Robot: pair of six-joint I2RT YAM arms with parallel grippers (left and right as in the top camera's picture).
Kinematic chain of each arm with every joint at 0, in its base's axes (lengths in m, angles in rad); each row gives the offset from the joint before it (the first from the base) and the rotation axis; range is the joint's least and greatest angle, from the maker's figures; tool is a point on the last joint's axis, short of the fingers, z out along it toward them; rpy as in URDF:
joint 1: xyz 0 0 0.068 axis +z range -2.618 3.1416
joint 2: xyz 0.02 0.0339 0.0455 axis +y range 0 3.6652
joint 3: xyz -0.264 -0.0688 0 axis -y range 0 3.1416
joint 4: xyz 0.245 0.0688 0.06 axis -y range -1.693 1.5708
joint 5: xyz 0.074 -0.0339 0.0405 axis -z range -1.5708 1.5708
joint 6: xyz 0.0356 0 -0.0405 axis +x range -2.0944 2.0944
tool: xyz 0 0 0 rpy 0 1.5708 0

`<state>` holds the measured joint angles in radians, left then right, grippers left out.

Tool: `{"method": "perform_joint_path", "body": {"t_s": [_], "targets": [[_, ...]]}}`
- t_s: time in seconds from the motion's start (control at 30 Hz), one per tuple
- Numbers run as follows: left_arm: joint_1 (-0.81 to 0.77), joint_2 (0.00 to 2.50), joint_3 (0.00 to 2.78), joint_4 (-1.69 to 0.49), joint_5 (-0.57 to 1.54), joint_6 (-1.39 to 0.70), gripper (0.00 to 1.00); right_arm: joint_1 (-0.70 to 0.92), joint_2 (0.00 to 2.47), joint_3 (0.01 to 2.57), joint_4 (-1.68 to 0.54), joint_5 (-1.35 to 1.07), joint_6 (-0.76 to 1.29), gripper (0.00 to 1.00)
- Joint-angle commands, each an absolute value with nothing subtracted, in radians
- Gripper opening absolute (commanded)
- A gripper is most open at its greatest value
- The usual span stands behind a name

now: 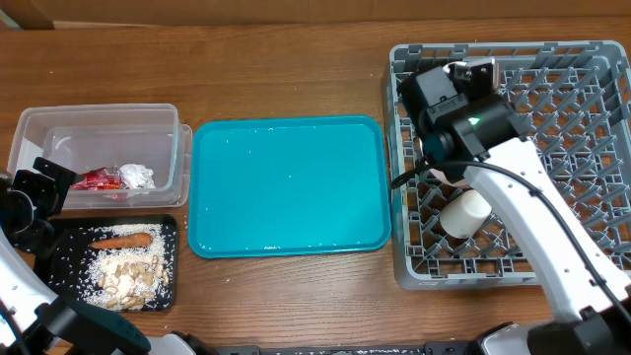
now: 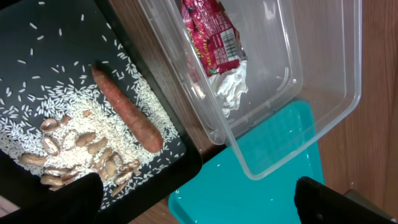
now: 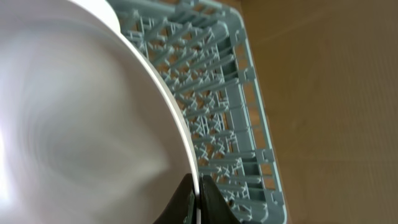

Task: Sort waste into correct bins and load items into the dishwasher
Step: 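Lower the plate upright into the rack's left slots with the right gripper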

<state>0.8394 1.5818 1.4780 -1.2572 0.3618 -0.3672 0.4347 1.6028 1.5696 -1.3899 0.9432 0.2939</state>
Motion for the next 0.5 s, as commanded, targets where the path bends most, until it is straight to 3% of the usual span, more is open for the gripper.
{"method": "perform_joint_path", "body": {"t_s": [0.0, 0.47], "targets": [[0.834, 1.566, 1.495, -1.256, 0.355, -0.374, 1.0, 0.439, 1.629, 1.549, -1.393, 0.96, 0.342, 0.04], [0.835, 1.566, 1.495, -1.256, 0.355, -0.374, 1.0, 0.502, 1.642, 1.544, -1.398, 0.843, 0.372, 0.04]]}}
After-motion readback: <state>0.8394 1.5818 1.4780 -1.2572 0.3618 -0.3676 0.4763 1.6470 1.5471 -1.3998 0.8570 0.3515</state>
